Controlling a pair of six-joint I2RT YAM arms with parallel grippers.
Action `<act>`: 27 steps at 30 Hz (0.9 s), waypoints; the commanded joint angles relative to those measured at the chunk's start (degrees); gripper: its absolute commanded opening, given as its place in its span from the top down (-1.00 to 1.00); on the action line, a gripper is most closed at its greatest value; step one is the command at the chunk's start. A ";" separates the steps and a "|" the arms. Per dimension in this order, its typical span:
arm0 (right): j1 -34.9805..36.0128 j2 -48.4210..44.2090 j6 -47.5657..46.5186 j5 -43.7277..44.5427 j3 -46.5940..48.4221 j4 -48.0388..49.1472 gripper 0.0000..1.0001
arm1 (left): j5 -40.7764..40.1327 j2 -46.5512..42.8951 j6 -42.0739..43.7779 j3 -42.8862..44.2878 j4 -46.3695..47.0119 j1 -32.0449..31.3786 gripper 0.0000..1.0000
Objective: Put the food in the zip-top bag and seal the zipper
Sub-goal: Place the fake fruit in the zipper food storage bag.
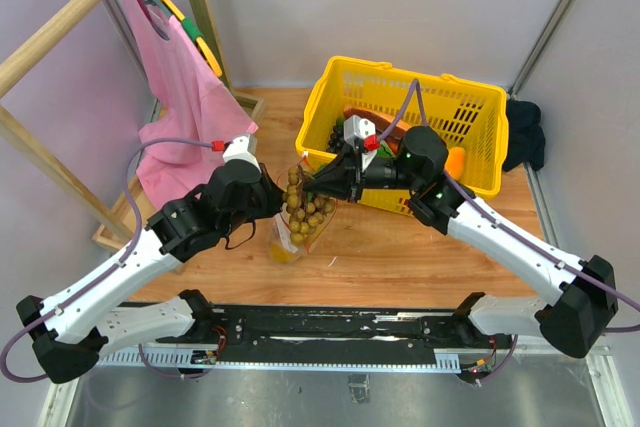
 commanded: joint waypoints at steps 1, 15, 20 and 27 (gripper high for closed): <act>0.47 0.78 -1.74 4.35 -0.64 0.24 0.98 | 0.35 -0.83 -0.61 -0.70 1.63 0.24 0.99; -0.04 2.81 -3.27 16.62 -3.40 2.74 0.98 | 0.71 -0.87 -0.52 -0.96 0.82 0.31 0.99; -1.99 2.63 1.59 19.29 -3.67 4.57 0.98 | 1.08 -0.63 -0.35 -1.14 0.89 0.28 0.99; -3.36 2.26 5.10 19.06 -4.02 6.15 0.98 | 0.77 -0.60 -0.20 -1.23 0.47 0.25 0.99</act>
